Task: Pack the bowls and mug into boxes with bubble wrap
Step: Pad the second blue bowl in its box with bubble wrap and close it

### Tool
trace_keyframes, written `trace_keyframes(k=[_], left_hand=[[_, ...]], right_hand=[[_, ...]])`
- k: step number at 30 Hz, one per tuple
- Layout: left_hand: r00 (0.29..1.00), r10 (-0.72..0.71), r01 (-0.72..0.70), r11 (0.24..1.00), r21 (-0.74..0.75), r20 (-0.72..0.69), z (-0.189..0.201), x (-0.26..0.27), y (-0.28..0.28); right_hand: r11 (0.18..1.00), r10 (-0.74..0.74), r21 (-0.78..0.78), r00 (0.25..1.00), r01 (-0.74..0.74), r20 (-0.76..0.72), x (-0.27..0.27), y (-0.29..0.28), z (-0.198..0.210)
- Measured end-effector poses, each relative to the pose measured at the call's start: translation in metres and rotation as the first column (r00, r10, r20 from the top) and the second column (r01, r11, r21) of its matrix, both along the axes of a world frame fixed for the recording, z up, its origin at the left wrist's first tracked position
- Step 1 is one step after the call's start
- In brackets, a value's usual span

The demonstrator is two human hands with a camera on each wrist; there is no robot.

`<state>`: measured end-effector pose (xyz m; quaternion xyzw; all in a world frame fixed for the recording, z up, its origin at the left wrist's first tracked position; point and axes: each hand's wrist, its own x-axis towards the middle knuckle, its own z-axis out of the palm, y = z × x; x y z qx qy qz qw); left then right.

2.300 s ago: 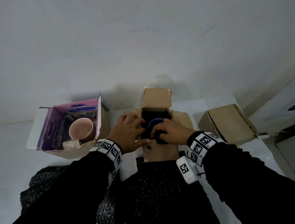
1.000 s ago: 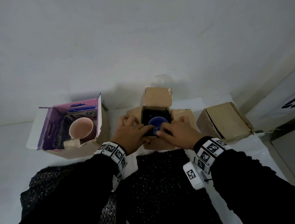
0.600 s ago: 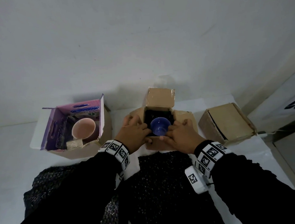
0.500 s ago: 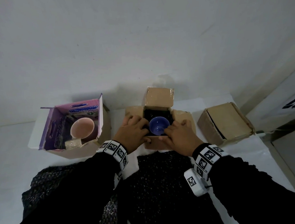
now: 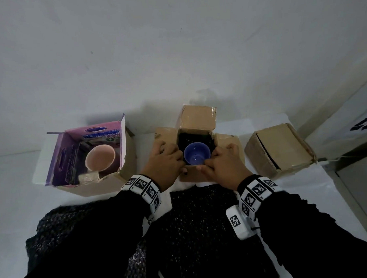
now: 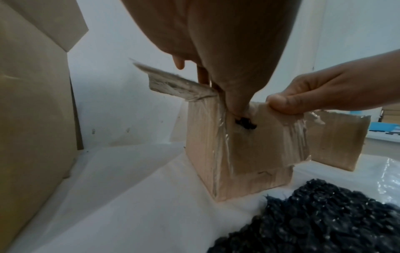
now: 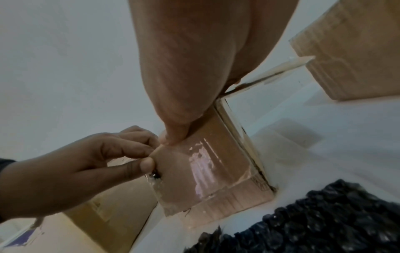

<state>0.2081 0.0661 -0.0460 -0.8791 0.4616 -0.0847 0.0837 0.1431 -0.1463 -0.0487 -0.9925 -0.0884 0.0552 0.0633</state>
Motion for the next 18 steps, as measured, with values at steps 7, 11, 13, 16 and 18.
trace_keyframes(k=[7, 11, 13, 16, 18], left_hand=[[0.974, 0.21, -0.192, 0.962, 0.195, -0.08, 0.016, -0.007, -0.011], [0.981, 0.186, -0.181, 0.979, 0.089, -0.054, 0.012, -0.012, -0.007], [0.982, 0.179, -0.176, 0.983, 0.043, -0.056, 0.005, -0.01, -0.003], [0.986, 0.161, -0.159, 0.986, 0.054, -0.038, 0.007, -0.01, -0.006], [0.988, 0.148, -0.145, 0.986, 0.08, -0.033, 0.008, -0.009, -0.005]], right_hand=[[0.997, -0.071, -0.048, 0.972, 0.061, -0.222, 0.011, 0.005, 0.008], [0.996, -0.066, -0.066, 0.99, 0.059, -0.121, 0.012, 0.011, 0.016], [0.994, -0.109, 0.018, 0.994, 0.108, 0.023, 0.012, 0.012, 0.018], [0.994, -0.101, 0.043, 0.994, 0.102, -0.03, 0.021, 0.008, 0.025], [0.998, -0.061, -0.014, 0.991, 0.059, -0.119, 0.033, 0.006, 0.033]])
